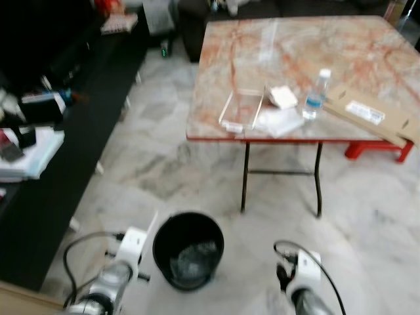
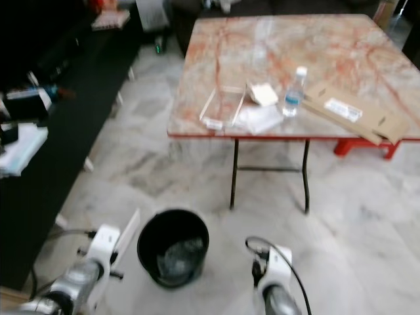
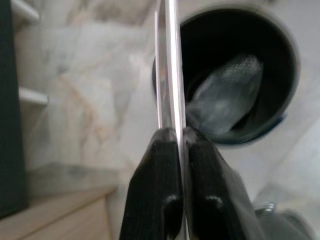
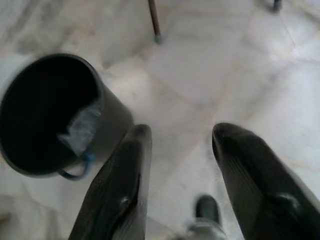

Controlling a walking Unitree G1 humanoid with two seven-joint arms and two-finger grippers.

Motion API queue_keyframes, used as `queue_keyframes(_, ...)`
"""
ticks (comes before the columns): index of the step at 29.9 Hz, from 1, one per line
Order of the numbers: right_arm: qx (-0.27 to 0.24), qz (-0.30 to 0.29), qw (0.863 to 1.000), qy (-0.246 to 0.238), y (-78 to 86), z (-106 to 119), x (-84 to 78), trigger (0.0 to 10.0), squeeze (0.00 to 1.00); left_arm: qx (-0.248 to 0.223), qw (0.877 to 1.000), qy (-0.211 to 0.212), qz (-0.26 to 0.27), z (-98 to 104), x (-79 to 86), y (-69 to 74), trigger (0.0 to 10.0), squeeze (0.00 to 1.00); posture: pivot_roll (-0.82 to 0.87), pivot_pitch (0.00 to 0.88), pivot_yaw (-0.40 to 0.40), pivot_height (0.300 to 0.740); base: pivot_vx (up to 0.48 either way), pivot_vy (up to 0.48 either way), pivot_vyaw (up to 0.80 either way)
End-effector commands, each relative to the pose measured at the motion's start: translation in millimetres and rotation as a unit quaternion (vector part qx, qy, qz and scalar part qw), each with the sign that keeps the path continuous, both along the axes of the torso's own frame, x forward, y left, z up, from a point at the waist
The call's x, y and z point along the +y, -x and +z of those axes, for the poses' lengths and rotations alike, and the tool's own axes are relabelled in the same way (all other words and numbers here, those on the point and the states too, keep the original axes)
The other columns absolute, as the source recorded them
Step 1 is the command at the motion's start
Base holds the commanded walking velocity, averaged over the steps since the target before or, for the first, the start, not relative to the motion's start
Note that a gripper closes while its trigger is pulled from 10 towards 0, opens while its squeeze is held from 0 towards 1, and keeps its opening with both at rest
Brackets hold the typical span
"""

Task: Picking trash to rubbish bin

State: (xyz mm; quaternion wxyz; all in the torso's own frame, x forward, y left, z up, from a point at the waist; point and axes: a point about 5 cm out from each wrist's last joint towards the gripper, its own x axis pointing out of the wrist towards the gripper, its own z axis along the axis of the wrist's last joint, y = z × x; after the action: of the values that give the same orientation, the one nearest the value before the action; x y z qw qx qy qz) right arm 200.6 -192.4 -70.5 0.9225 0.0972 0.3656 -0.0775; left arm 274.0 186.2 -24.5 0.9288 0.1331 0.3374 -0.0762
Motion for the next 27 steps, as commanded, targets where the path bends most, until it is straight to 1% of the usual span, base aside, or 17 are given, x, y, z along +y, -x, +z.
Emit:
queue_keyframes(1, -0.003, 0.007, 1.000, 0.001, -2.8, 1.3, 1.6, 10.0, 0.00, 0.007, 1.000, -0.003, 0.009, -2.3, 6.5, 3.7, 10.0, 0.00, 0.17, 0.091, 0.049, 0.740, 0.255, 0.000, 0.80)
queue_keyframes(3, -0.003, 0.008, 1.000, 0.001, -2.7, 1.2, 1.8, 10.0, 0.00, 0.006, 1.000, -0.003, 0.009, -2.3, 6.5, 3.7, 10.0, 0.00, 0.17, 0.091, 0.049, 0.740, 0.255, 0.000, 0.80)
queue_keyframes(5, -0.003, -0.007, 1.000, -0.005, -2.0, 1.0, 0.4, 10.0, 0.00, 0.006, 1.000, -0.001, 0.008, -2.2, 5.1, 3.5, 10.0, 0.00, 0.17, 0.094, 0.044, 0.740, 0.249, 0.000, 0.00)
queue_keyframes(7, -0.004, -0.007, 1.000, -0.004, -2.1, 1.1, -0.2, 10.0, 0.00, 0.006, 1.000, 0.000, 0.007, -2.3, 4.7, 3.5, 10.0, 0.00, 0.17, 0.096, 0.042, 0.740, 0.242, 0.000, 0.00)
queue_keyframes(10, -0.004, -0.005, 1.000, -0.002, -2.1, 1.3, -1.3, 10.0, 0.00, 0.006, 1.000, 0.001, 0.006, -2.5, 3.9, 3.6, 10.0, 0.00, 0.17, 0.097, 0.039, 0.740, 0.000, 0.000, 0.00)
queue_keyframes(20, -0.007, 0.003, 1.000, 0.005, -3.5, 3.2, -7.3, 10.0, 0.00, 0.005, 1.000, 0.010, 0.001, -3.1, -3.6, 3.1, 10.0, 0.00, 0.16, 0.103, 0.019, 0.740, 0.324, 0.000, 0.00)
queue_keyframes(24, -0.022, 0.022, 0.999, 0.009, -11.9, 8.5, -7.1, 10.0, 0.00, 0.004, 1.000, 0.013, -0.004, -3.1, -8.1, 2.4, 10.0, 0.00, 0.15, 0.105, 0.009, 0.740, 0.290, 0.000, 0.00)
queue_keyframes(26, -0.031, 0.033, 0.999, 0.012, -16.9, 11.9, -7.5, 10.0, 0.00, 0.004, 1.000, 0.016, -0.008, -3.0, -10.4, 2.0, 10.0, 0.00, 0.14, 0.102, 0.006, 0.740, 0.000, 0.000, 0.00)
queue_keyframes(27, -0.031, 0.033, 0.999, 0.012, -16.9, 11.9, -7.5, 10.0, 0.00, 0.004, 1.000, 0.016, -0.008, -3.0, -10.4, 2.0, 10.0, 0.00, 0.14, 0.102, 0.006, 0.740, 0.000, 0.000, 0.00)
